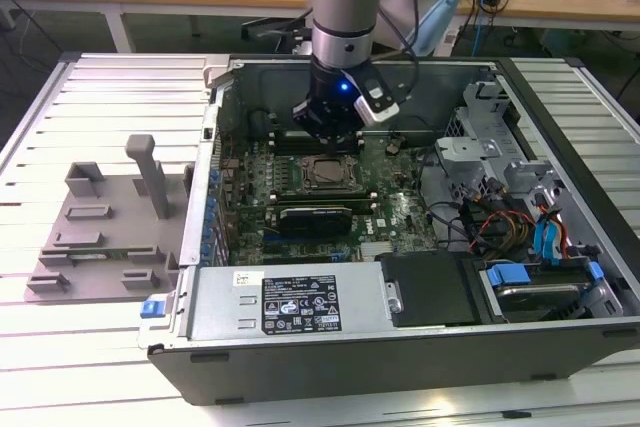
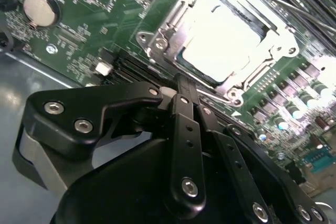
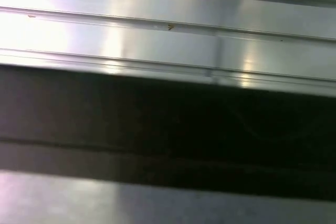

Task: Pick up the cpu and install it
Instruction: 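Install the first cpu locking lever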

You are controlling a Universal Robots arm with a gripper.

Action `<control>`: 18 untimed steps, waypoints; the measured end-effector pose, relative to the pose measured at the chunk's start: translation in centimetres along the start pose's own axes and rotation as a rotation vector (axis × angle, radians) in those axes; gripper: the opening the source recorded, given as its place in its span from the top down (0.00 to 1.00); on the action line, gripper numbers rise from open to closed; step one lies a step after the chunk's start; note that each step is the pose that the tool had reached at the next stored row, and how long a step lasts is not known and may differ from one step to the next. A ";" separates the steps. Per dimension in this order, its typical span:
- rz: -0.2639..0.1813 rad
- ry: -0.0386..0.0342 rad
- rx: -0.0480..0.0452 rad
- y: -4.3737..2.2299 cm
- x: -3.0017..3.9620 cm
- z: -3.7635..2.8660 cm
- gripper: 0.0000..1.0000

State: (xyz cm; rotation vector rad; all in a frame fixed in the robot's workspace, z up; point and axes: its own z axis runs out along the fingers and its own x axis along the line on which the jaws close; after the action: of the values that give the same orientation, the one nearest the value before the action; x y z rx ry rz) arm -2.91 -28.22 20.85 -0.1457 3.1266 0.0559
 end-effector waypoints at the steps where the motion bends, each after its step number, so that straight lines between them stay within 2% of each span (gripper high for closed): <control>1: 0.000 0.0004 0.0000 -0.03 -0.19 0.09 0.89; 7: 0.000 0.0007 -0.0001 -0.36 -0.57 0.30 0.89; 18: 0.000 0.0010 0.0013 -0.44 -0.98 0.62 0.89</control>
State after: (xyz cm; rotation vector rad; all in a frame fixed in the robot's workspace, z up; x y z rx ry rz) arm -1.88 -28.54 20.22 -0.1457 3.1276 0.0537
